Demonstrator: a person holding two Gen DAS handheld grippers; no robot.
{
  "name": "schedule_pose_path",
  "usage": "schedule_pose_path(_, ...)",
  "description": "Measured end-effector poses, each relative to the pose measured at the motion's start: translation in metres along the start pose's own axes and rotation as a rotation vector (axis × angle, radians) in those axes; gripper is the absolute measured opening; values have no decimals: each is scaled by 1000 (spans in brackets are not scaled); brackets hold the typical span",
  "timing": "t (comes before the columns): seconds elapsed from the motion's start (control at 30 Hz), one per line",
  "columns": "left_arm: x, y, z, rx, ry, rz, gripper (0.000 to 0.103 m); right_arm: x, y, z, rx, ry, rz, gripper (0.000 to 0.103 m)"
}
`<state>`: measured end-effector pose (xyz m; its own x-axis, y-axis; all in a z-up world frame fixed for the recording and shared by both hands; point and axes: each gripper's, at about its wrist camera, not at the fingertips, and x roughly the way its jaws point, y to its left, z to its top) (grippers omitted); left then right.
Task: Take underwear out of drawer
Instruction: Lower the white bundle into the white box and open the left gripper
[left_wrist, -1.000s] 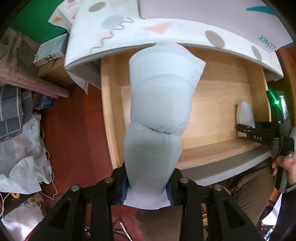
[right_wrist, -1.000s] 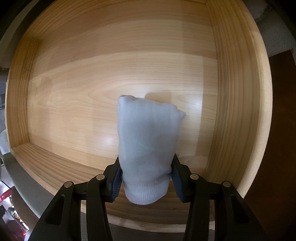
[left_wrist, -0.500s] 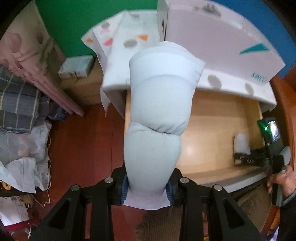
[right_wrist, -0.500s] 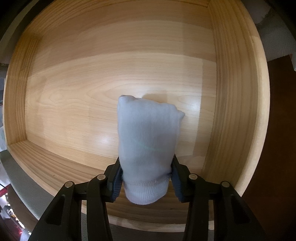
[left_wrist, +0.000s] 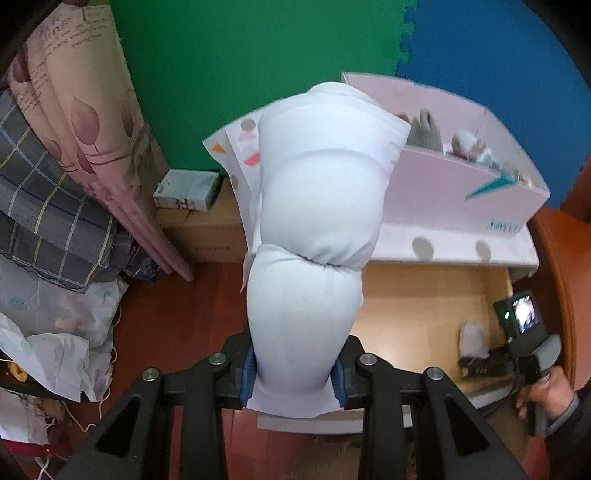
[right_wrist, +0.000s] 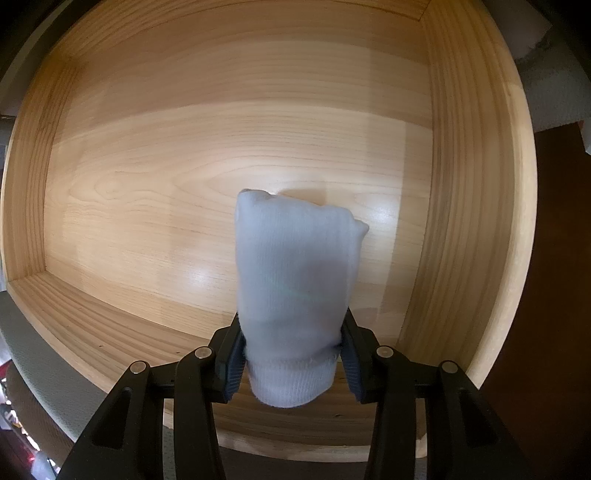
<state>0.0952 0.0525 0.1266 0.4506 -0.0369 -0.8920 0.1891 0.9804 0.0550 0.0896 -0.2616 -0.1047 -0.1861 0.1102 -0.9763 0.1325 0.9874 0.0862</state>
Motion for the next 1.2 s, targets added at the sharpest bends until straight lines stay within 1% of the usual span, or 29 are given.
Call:
schedule_pose_path(0.2,-14,8,22,-42,-43,-35,32,1,8,-2,0,-5,6,40)
schedule_pose_path(0.33,-27,11,47,-77,-99,-77,32,1,6,-3,-1,-7,8,40)
schedule_pose_path(0.4,-33,8,60,-84,-122,-93,32,-1,-4,-5,-4,-7,9,40)
schedule_pose_path(0.6,-44,-15,100,-51,-175,-113,32,-1,-6,-6,-3,-9,11,40)
schedule_pose_path(0.7,-43,-29,118,-28,-204,-108,32,0,-7,-7,-8,-9,8,40)
schedule_pose_path(0.77,-37,-34,130,-30,-198,-135,32,-1,-8,-8,-9,-10,7,40)
schedule_pose_path(0.9,-21,-44,148,-56,-175,-162,32,-5,-6,-14,4,-31,-4,38)
schedule_pose_path(1.13,6,-66,160,-65,-150,-202,32,-10,1,-16,67,-52,-65,40)
schedule_pose_path(1.2,13,-71,161,-65,-142,-207,32,-10,2,-17,83,-50,-60,40)
